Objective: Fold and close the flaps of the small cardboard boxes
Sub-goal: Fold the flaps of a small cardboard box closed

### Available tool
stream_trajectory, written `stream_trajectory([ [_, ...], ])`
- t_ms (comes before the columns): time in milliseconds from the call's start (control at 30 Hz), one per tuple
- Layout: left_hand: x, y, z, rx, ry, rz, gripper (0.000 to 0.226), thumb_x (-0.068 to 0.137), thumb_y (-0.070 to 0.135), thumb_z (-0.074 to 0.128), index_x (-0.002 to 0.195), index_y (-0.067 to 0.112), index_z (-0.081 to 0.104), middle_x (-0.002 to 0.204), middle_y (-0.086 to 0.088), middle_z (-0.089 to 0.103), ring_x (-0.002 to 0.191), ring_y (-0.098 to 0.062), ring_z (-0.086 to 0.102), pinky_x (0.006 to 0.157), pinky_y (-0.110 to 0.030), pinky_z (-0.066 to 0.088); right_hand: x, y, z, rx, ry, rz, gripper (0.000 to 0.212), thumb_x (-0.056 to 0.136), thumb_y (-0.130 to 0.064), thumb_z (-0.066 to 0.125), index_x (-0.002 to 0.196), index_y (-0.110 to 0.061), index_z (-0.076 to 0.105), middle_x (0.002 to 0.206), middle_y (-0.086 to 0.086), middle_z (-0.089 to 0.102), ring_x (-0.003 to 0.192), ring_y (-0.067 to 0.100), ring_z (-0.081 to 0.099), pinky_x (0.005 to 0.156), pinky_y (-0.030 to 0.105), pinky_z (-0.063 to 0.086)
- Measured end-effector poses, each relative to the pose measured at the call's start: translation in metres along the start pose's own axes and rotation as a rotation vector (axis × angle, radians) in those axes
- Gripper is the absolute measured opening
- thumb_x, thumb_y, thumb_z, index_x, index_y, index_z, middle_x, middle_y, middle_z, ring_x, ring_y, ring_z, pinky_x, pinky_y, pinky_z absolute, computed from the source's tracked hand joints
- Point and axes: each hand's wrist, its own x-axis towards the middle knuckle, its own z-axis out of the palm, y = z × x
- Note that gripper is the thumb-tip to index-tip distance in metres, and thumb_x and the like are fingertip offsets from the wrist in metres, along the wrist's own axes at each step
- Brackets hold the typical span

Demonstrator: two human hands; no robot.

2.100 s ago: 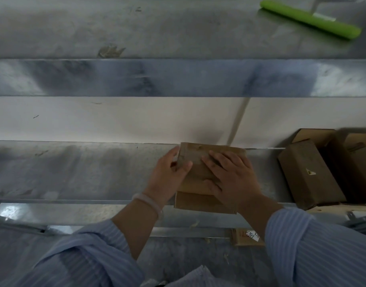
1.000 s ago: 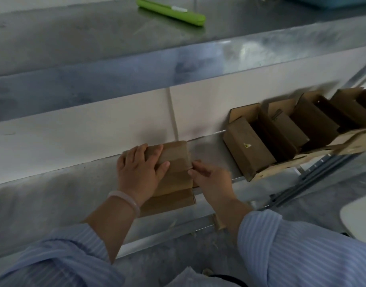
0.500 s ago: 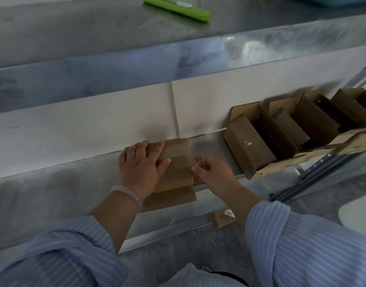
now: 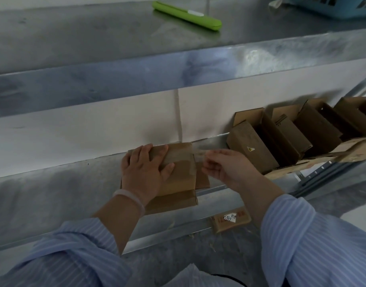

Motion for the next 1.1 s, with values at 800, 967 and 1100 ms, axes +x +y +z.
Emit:
stream_trajectory([
  [800, -0.002, -0.011, 0.001, 0.003, 0.085, 0.105, 0.057, 0.087, 0.066, 0.027, 0.13, 0.04, 0.054, 0.129, -0.006, 0.058, 0.117, -0.029, 0.053, 0.099, -0.047, 0.039, 0.046, 0.001, 0.015, -0.957, 0.315, -0.627, 0.006, 0.088, -0.02, 0.066, 0.086, -0.018, 0.061, 0.08, -0.008, 0.061, 0.074, 0.003, 0.057, 0.063, 0.015, 0.048],
  [967, -0.001, -0.012, 0.001, 0.005, 0.063, 0.101, 0.059, 0.088, 0.068, 0.022, 0.132, 0.042, 0.05, 0.132, -0.004, 0.055, 0.12, -0.028, 0.05, 0.102, -0.047, 0.036, 0.045, 0.018, 0.005, -1.13, 0.098, -0.821, 0.011, 0.089, -0.023, 0.066, 0.096, -0.019, 0.073, 0.096, -0.005, 0.066, 0.087, 0.006, 0.059, 0.079, 0.013, 0.045],
  [1100, 0.0, -0.013, 0.002, -0.005, 0.05, 0.105, 0.059, 0.088, 0.069, 0.021, 0.134, 0.043, 0.048, 0.133, -0.004, 0.053, 0.122, -0.028, 0.048, 0.102, -0.047, 0.034, 0.036, 0.024, 0.0, -1.14, -0.004, -0.848, 0.036, 0.09, -0.041, 0.05, 0.101, -0.017, 0.074, 0.105, -0.003, 0.068, 0.098, 0.007, 0.058, 0.087, 0.014, 0.041],
])
